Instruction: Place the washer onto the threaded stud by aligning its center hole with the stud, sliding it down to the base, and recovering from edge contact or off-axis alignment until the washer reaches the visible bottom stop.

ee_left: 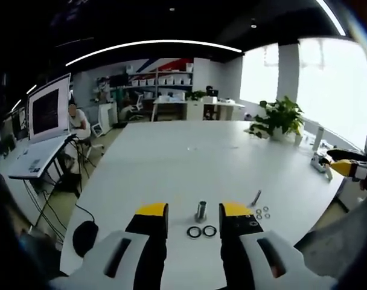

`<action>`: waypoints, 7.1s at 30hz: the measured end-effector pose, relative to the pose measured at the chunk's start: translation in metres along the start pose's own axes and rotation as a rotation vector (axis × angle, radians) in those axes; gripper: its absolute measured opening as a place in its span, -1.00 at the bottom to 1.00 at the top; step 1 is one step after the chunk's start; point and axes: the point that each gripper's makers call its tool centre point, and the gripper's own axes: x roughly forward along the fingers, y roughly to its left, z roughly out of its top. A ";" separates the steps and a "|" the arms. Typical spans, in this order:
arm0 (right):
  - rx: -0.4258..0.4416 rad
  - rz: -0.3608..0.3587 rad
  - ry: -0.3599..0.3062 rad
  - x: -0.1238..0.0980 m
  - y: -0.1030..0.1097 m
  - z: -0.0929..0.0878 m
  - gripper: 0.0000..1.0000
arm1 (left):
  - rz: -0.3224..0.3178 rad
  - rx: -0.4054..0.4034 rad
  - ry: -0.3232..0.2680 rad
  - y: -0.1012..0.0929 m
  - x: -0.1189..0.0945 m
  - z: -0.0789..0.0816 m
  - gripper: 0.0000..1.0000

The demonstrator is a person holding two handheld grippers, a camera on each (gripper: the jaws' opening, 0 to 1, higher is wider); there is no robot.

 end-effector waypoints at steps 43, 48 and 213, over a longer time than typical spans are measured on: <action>-0.013 0.002 -0.002 0.000 0.000 0.001 0.01 | -0.138 0.190 0.266 -0.018 0.056 -0.021 -0.36; -0.013 0.001 -0.002 0.000 -0.001 0.001 0.01 | -0.145 0.204 0.278 -0.017 0.059 -0.021 -0.36; -0.047 -0.015 0.035 0.001 -0.002 -0.005 -0.01 | -0.372 0.691 0.914 -0.008 0.134 -0.141 -0.42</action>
